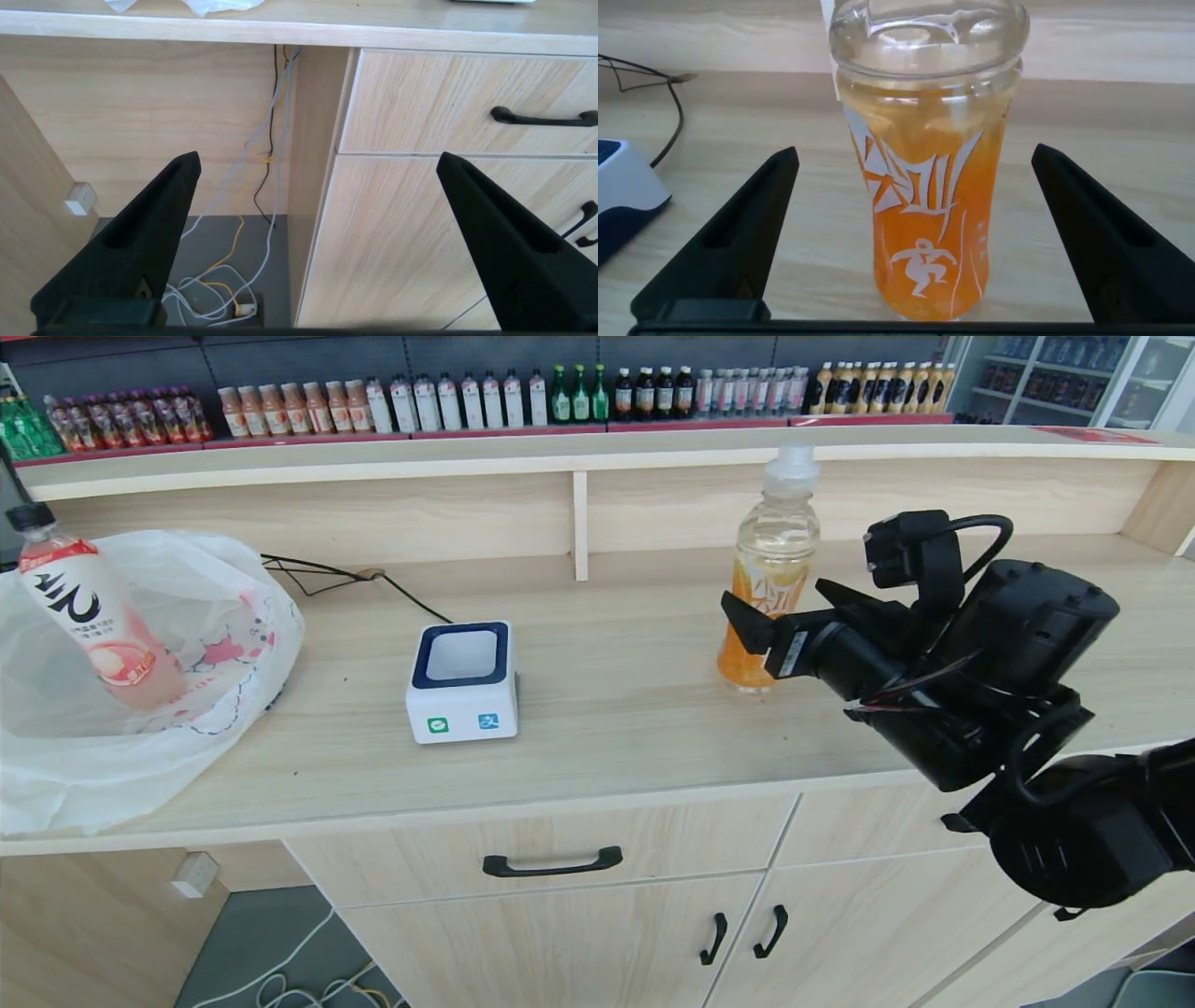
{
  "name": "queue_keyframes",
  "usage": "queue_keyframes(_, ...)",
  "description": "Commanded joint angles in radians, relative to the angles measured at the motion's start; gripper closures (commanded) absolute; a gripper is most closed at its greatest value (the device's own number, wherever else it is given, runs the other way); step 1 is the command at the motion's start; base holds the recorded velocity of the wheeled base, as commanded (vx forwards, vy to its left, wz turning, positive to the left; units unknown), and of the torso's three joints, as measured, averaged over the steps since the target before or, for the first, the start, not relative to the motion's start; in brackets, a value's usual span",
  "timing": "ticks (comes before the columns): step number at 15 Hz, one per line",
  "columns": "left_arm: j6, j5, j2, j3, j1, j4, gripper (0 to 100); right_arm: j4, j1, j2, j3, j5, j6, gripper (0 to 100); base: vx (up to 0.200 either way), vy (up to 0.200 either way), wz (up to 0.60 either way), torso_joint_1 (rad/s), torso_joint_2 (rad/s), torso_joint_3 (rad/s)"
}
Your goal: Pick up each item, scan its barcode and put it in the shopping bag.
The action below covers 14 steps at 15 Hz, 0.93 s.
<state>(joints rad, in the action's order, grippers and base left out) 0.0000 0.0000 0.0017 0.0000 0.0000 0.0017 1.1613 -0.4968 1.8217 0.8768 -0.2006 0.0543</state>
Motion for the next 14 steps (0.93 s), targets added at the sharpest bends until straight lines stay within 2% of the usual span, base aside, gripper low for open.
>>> queue_keyframes(1,0.000,0.000,0.000,0.000,0.000,0.000,0,-0.002,0.004,0.064,0.062,0.000,0.003,0,0.000,0.000,0.00,0.000,0.00,0.000)
queue_keyframes(9,0.000,0.000,0.000,0.000,0.000,0.000,0,-0.114,0.058,0.130,0.209,0.000,0.009,0,0.000,0.000,0.00,0.000,0.00,0.000)
queue_keyframes(14,0.000,0.000,0.000,0.000,0.000,0.000,0,-0.155,0.060,0.151,0.284,0.006,0.016,0,0.000,0.000,0.00,0.000,0.00,0.000)
